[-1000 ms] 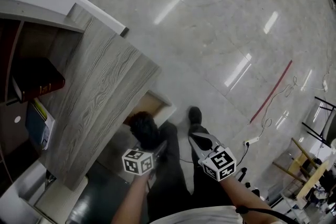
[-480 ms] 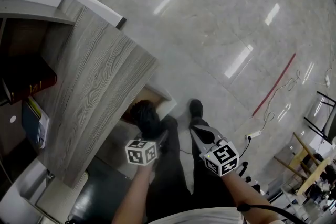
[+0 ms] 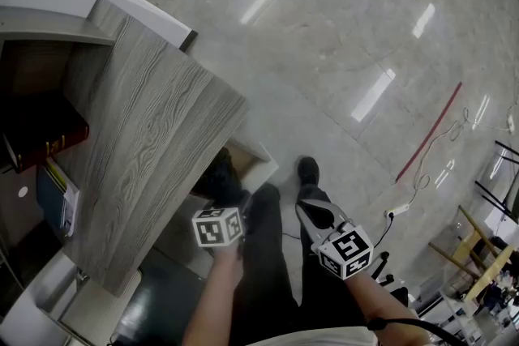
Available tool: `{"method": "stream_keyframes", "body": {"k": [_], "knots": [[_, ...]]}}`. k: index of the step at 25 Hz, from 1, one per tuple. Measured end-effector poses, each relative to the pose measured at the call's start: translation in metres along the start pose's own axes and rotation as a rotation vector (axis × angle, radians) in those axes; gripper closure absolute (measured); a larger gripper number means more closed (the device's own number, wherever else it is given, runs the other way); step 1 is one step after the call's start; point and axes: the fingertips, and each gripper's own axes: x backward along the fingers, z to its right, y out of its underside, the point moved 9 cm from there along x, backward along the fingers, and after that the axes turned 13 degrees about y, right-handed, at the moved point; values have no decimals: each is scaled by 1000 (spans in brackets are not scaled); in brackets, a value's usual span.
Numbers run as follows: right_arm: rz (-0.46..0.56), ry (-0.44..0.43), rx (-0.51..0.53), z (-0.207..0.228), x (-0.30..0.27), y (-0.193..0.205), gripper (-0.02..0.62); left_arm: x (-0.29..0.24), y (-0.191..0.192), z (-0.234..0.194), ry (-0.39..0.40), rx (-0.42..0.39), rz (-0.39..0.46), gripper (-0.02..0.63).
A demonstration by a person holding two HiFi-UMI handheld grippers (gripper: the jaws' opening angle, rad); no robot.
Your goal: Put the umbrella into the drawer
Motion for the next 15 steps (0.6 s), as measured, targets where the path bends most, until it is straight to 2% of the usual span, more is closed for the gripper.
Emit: {"method": "stream_keyframes", "body": {"k": [15], "knots": [[20, -19, -6, -2, -13, -5, 589, -1, -31, -16, -44, 62, 13, 365]]}}
